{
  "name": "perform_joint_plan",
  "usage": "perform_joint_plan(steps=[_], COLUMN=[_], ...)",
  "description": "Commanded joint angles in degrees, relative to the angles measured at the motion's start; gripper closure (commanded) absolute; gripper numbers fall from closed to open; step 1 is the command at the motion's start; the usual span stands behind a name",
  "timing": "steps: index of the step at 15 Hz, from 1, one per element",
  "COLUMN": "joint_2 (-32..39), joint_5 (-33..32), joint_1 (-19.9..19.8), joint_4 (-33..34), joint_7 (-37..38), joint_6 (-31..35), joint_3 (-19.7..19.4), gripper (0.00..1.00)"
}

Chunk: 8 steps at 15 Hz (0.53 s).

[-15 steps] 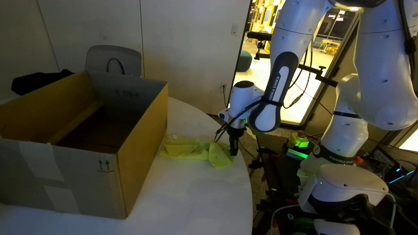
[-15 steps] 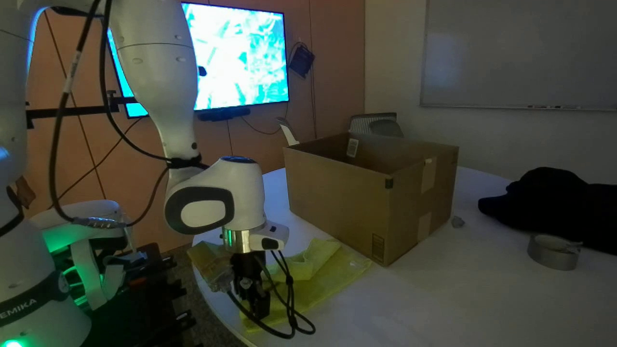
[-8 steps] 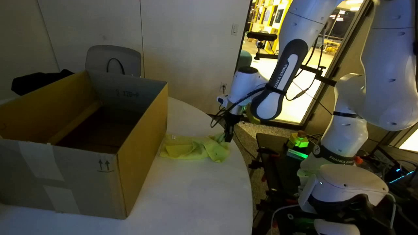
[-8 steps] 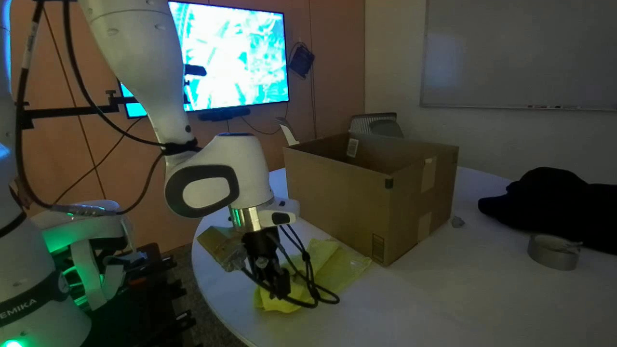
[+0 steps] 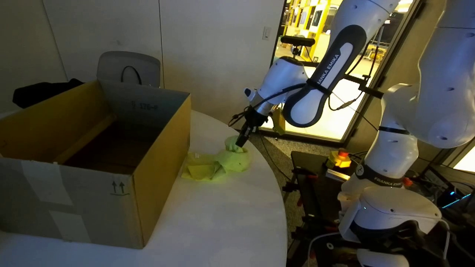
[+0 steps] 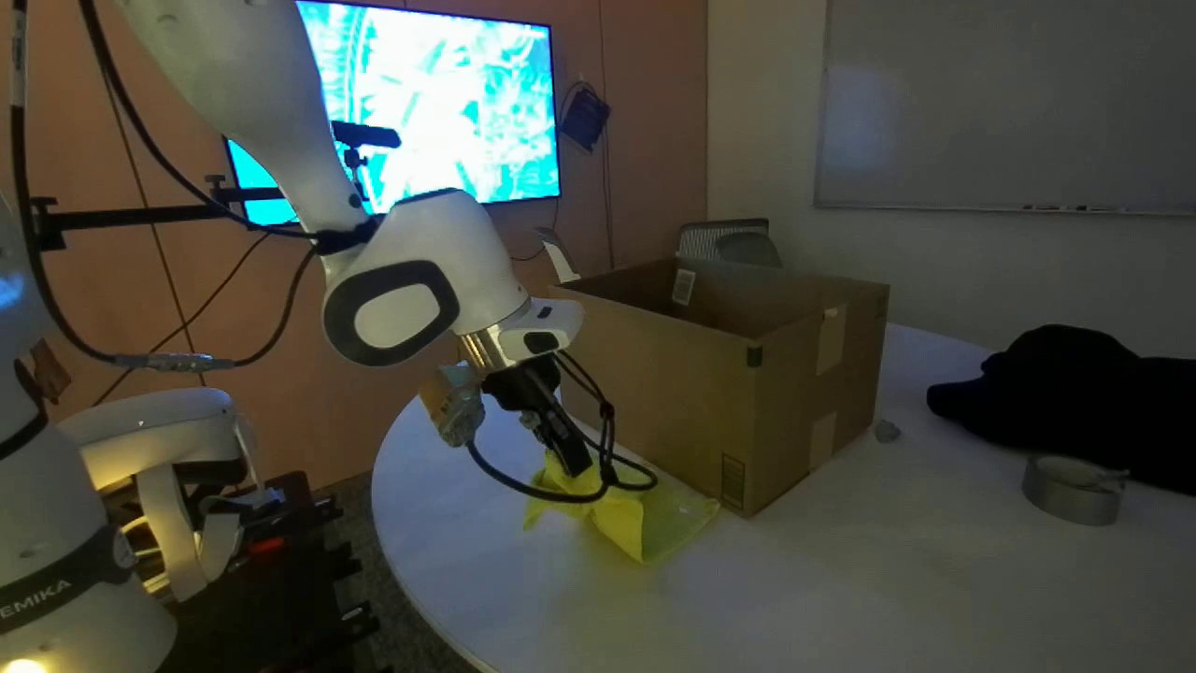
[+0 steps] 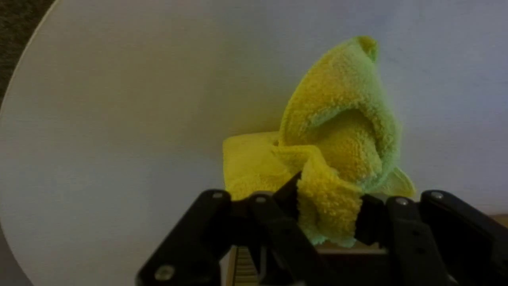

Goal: Pick up the marker from the table and wrap it on the cloth, then pick up the cloth and put it in the box

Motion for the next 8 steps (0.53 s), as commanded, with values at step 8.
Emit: perform_joint_plan(steps=[8], joint_2=[11.12], joint_5=[18.27], joint_1=[5.58], joint_4=[10.14], joint_7=[21.81], joint_6=[8.12], joint_3=[3.29], gripper=[0.98])
